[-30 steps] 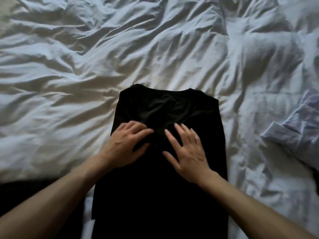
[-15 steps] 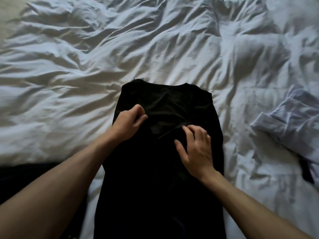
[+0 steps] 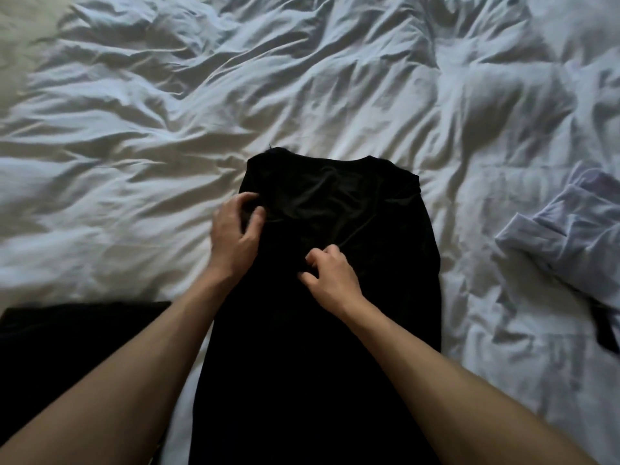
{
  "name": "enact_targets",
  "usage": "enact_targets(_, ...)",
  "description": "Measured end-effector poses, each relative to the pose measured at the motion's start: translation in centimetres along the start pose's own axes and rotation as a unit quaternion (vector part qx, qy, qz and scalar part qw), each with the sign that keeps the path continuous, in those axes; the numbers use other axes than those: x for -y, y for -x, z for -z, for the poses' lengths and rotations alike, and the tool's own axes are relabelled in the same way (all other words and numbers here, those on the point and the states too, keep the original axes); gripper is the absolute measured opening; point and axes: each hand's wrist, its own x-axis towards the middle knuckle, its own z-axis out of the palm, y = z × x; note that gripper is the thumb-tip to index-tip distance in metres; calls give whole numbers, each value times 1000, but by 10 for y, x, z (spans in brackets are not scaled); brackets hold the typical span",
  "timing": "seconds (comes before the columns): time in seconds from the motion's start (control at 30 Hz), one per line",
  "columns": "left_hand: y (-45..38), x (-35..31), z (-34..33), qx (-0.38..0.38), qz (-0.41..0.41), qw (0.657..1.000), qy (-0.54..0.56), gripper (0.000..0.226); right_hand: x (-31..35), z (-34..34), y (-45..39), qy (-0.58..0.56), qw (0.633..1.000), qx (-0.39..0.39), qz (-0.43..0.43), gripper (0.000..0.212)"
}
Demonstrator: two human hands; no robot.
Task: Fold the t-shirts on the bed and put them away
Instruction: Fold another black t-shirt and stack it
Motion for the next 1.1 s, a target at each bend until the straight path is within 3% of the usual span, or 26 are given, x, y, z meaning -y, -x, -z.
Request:
enact_targets(0.07,4,15,13,-54,122,991,-23,37,-4,-1,-3,-70,997,-38,0,25)
enact_targets(0.13,3,26,21,9,249,968,-15,44,-6,4,-8,-197,978,-68,-10,13)
enact_targets(0.27,-16,14,23,150,315,921,170,27,-8,18,-22,-416,898,-123,-72,5)
enact_targets(0.33,-23,10,22,157,341,903,210,17,-15,21,-30,-395,902,-139,-100,5)
enact_targets(0.47,-31,22,28,128,428,847,289,20,-28,25,-31,-192,976,-63,-83,11)
enact_targets(0.57,-38,31,26,74,421,857,288,25,-28,24,-24,-147,986,-39,-59,19)
enact_targets(0.63,-42,35,22,-5,371,896,243,28,-27,20,-22,-123,988,-86,-43,18)
enact_targets(0.73,-38,31,23,-18,300,943,144,33,-24,16,-26,-118,983,-139,-31,14)
enact_targets(0.8,-24,18,29,17,347,909,231,45,-22,13,-28,-128,980,-146,-38,14)
enact_targets(0.87,-2,17,36,85,381,871,298,41,-24,11,-27,-151,972,-169,-58,17)
enact_targets(0.93,24,25,40,137,320,900,264,20,-27,12,-25,-176,964,-180,-81,20)
enact_targets(1.0,44,38,45,139,268,928,218,18,-30,13,-24,-203,959,-174,-89,20)
enact_targets(1.1,48,45,51,47,287,939,183,8,-29,13,-26,-226,957,-158,-89,16)
